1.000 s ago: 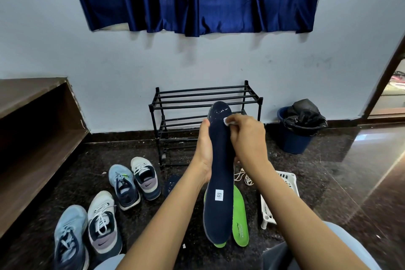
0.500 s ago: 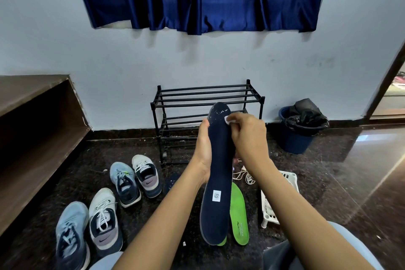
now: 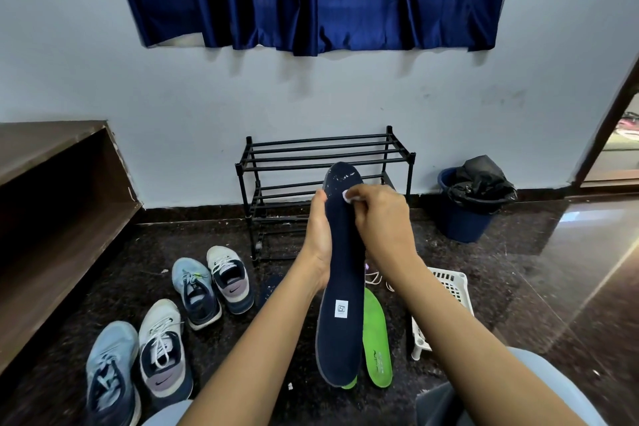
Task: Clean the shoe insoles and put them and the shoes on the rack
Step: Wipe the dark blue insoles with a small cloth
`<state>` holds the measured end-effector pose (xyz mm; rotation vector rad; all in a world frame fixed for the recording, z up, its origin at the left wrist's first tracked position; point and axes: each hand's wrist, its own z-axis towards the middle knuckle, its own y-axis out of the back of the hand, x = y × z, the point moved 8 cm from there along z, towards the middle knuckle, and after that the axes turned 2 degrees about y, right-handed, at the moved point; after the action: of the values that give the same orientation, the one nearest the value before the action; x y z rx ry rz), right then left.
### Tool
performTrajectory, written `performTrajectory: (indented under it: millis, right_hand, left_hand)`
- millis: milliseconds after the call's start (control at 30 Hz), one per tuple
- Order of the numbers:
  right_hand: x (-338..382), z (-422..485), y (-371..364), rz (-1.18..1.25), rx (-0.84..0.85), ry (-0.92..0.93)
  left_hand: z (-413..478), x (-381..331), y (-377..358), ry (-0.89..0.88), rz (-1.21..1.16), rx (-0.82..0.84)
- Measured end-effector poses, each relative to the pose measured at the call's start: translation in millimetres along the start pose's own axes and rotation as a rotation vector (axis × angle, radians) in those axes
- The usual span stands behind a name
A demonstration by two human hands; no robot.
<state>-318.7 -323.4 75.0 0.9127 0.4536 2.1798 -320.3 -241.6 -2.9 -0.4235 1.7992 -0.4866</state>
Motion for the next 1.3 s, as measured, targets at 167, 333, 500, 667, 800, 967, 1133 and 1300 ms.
performTrajectory:
  millis: [167,333,500,667,800,967,1133,1300]
  right_hand:
    - [3,-1,-1,-0.010,-0.008,-0.006]
    - [21,-16,-17,-0.011,0.068,0.078]
    - [10,-7,-17,-0.010,0.082,0.019]
    - [-3,0,-9,0.005,0.043,-0.060]
    - [9,-11,-15,0.018,0.083,-0.011]
    - [13,-12,-17,0.041,0.092,0.046]
    - [-3,4,-2,0.030,0.007,-0.037]
    - [8,-6,-6,0.034,0.018,0.005]
  left_hand:
    - [2,-1,-1,-0.012,-0.005,-0.008]
    - [-3,-3,12,0.009,0.076,-0.063]
    - [-5,0,12,0.018,0.089,-0.080]
    - [-5,4,6,0.037,0.081,-0.063]
    - [-5,-1,13,0.036,0.128,-0.094]
    - [-5,0,15,0.034,0.151,-0.101]
    - [-3,7,3,0.035,0.088,-0.044]
    - [-4,2,6,0.048,0.113,-0.044]
